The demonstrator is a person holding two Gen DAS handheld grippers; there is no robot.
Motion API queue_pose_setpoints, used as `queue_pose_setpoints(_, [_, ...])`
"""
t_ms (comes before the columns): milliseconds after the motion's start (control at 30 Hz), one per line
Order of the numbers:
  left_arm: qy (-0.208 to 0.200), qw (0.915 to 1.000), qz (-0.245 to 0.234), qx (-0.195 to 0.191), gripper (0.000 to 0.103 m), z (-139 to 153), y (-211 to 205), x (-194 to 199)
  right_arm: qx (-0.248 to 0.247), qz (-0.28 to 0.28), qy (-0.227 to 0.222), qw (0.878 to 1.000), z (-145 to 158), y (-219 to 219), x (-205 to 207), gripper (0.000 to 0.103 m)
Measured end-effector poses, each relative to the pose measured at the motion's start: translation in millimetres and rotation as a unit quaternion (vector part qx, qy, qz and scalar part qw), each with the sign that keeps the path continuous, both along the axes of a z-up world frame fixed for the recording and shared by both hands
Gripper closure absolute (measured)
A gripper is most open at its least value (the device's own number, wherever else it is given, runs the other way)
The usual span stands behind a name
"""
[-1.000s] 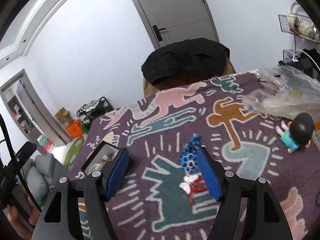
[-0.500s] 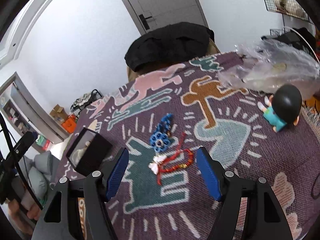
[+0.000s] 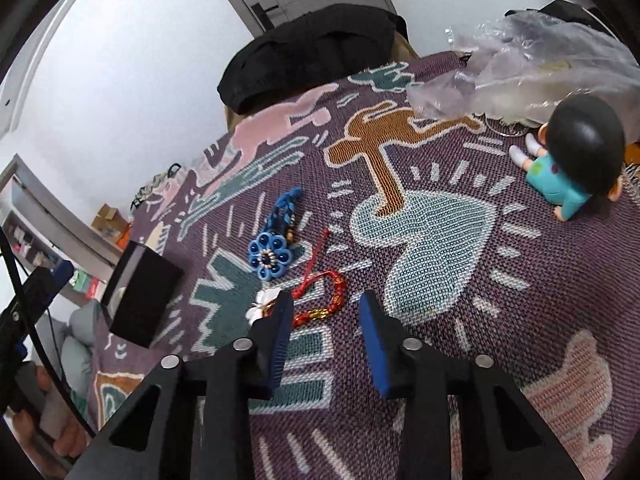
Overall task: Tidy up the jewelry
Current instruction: 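Close the right tool on the red string bracelet and lift it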
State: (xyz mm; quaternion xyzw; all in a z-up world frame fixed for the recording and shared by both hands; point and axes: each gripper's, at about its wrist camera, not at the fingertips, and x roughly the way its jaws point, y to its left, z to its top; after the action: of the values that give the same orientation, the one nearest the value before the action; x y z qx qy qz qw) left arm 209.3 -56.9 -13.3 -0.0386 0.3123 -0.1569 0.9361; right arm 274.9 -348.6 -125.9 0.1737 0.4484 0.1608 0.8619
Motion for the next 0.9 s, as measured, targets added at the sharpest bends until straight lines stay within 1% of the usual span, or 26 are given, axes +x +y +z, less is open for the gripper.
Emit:
queue_pose_setpoints(167, [0.022,0.9997,-0.013,0.005,0.015,-10.2,-11.8,9.7,-0.009,0.004,0.009,1.000,-10.2,7.9,12.7,0.071])
queue_pose_setpoints(233, [0.030,0.9994,-0.016,0.003,0.018,-14.5,-14.3,13.4,-0.019,0.007,0.012,1.000,-14.2,13.6,18.1,0.072])
queue_pose_setpoints(300, [0.040,0.9990,-0.017,0.002,0.019,-19.6,-16.9,18.1,-0.027,0.010,0.015,0.999,-18.5,17.6,22.7,0.078])
queue_pose_setpoints(333, [0.045,0.9988,-0.017,0.001,0.020,-22.1,-17.7,20.6,-0.031,0.013,0.019,0.999,-22.2,19.8,25.2,0.086])
queue_pose_setpoints(367, [0.048,0.9987,-0.017,0.000,0.020,-23.7,-18.1,22.6,-0.038,0.011,0.015,0.999,-23.3,20.4,25.6,0.092])
queue_pose_setpoints(400, [0.051,0.9985,-0.017,-0.001,0.020,-26.0,-19.1,24.8,-0.042,0.010,0.012,0.999,-23.8,20.3,26.0,0.093])
queue_pose_setpoints(567, [0.063,0.9978,-0.018,0.004,0.021,-35.3,-25.4,33.6,-0.025,0.013,0.007,1.000,-25.2,10.1,25.1,0.094])
queue_pose_setpoints(633, [0.071,0.9972,-0.023,0.004,0.027,-40.4,-30.3,37.6,-0.018,0.007,0.002,1.000,-24.4,2.8,21.2,0.094])
queue_pose_setpoints(700, [0.082,0.9962,-0.028,0.004,0.030,-46.1,-35.7,42.3,-0.006,0.000,-0.001,1.000,-23.6,-5.0,17.9,0.094])
queue_pose_setpoints(900, [0.114,0.9926,-0.040,0.006,0.034,-64.6,-52.9,55.6,0.019,-0.022,-0.015,0.999,-16.1,-32.0,8.3,0.094])
